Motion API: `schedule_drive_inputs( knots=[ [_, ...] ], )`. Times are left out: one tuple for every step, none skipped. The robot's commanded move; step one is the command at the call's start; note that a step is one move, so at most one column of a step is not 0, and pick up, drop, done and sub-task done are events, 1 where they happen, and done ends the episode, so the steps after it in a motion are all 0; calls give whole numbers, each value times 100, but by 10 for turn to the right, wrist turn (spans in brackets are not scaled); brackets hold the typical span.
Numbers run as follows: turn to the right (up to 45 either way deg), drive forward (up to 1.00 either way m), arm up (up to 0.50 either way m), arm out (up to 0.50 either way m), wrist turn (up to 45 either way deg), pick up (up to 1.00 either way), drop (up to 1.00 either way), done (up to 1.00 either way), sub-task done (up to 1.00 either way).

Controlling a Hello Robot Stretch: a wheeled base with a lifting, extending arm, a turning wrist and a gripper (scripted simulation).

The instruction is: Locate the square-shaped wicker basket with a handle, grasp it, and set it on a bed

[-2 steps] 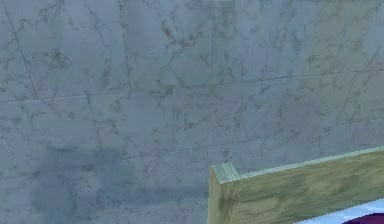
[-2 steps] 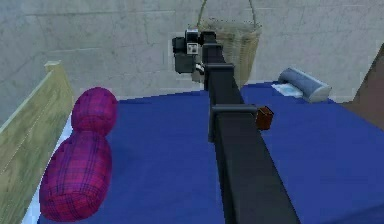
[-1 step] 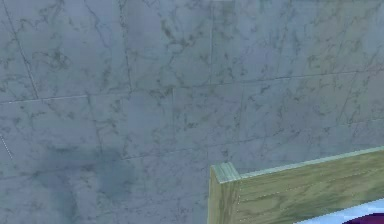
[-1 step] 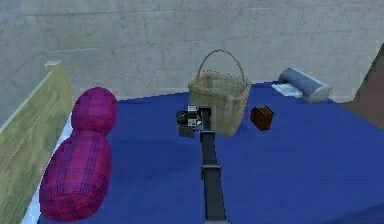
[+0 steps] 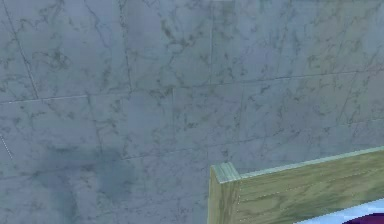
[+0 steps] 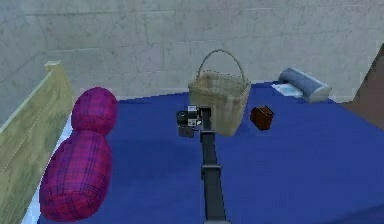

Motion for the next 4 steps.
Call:
schedule_drive_inputs(
  knots=[
    [0, 0, 0, 0, 0, 0, 100, 0, 0],
    [0, 0, 10, 0, 0, 0, 0, 0, 0],
    [0, 0, 0, -8, 0, 0, 0, 0, 0],
    [0, 0, 0, 0, 0, 0, 0, 100, 0]
  ],
)
